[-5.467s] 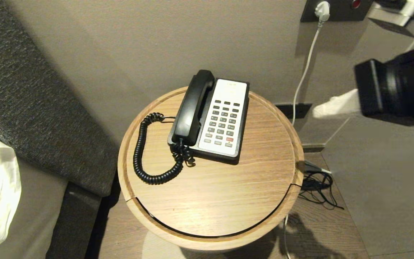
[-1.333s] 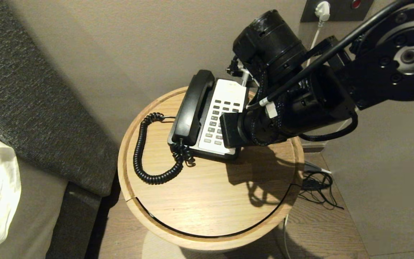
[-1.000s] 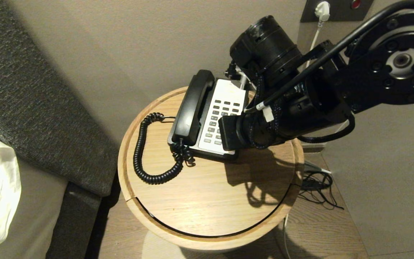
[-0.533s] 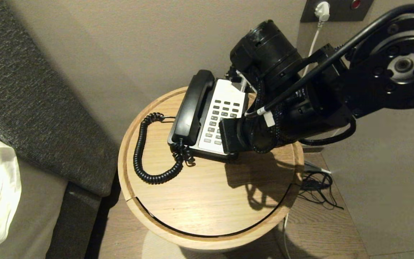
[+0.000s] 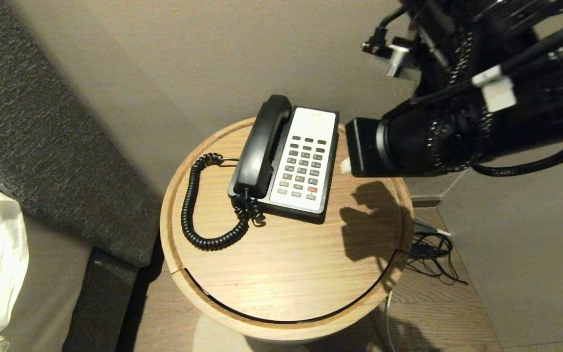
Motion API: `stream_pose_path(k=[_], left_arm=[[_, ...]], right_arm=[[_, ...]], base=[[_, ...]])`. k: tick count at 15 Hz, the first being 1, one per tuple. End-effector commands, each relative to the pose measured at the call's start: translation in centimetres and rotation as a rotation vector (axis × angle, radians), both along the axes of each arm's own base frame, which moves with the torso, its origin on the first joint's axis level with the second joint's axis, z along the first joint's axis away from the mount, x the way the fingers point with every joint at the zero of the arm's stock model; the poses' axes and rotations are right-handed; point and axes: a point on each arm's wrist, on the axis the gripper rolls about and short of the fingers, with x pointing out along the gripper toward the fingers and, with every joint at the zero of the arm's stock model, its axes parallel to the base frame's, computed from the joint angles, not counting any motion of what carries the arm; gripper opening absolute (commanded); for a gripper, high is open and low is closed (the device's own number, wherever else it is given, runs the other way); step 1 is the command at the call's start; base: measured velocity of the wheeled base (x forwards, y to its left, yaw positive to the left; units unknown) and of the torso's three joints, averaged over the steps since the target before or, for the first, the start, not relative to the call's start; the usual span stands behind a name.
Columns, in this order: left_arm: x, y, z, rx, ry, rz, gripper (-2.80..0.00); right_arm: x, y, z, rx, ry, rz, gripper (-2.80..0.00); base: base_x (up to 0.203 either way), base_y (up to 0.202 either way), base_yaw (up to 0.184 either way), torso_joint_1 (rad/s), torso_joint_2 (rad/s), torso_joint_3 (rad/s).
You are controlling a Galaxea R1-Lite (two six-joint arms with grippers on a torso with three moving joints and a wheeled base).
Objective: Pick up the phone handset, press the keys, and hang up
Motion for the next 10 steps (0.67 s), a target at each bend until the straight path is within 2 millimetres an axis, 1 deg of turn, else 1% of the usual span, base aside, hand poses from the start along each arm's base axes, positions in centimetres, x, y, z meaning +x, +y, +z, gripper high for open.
stream_pose_path(k=[1, 3, 5, 7, 8, 10], left_arm=[[-0.4, 0.3, -0.3, -0.007, -0.018, 0.110, -2.80], [-0.5, 0.5, -0.1, -0.003, -0.033, 0.253, -2.80], [-0.8, 0.5, 0.1, 0.009, -0.060, 0.387, -2.80], [-1.1, 0.7, 0.5, 0.005, -0.085, 0.454, -2.80], [-1.1, 0.8, 0.3, 0.012, -0.077, 0.518, -2.80], [-1.1, 0.9, 0.1, -0.002, -0.071, 0.618, -2.80]], right_arm=[[-3.2, -3.9, 2.5, 0.064, -0.052, -0.015, -2.80], [-5.9, -7.3, 3.7, 0.111, -0.085, -0.036, -2.80], [-8.8, -11.5, 4.4, 0.151, -0.119, -0.076, -2.80], [-11.6, -15.4, 4.5, 0.178, -0.147, -0.126, -2.80], [-13.0, -17.2, 4.3, 0.191, -0.162, -0.151, -2.80], [-15.7, -20.3, 3.8, 0.218, -0.199, -0.228, -2.80]], base=[[0.000, 0.000, 0.000, 0.000, 0.00, 0.000], [0.000, 0.000, 0.000, 0.000, 0.00, 0.000], [0.000, 0.000, 0.000, 0.000, 0.00, 0.000], [0.000, 0.000, 0.000, 0.000, 0.00, 0.000], [0.000, 0.000, 0.000, 0.000, 0.00, 0.000], [0.000, 0.000, 0.000, 0.000, 0.00, 0.000]])
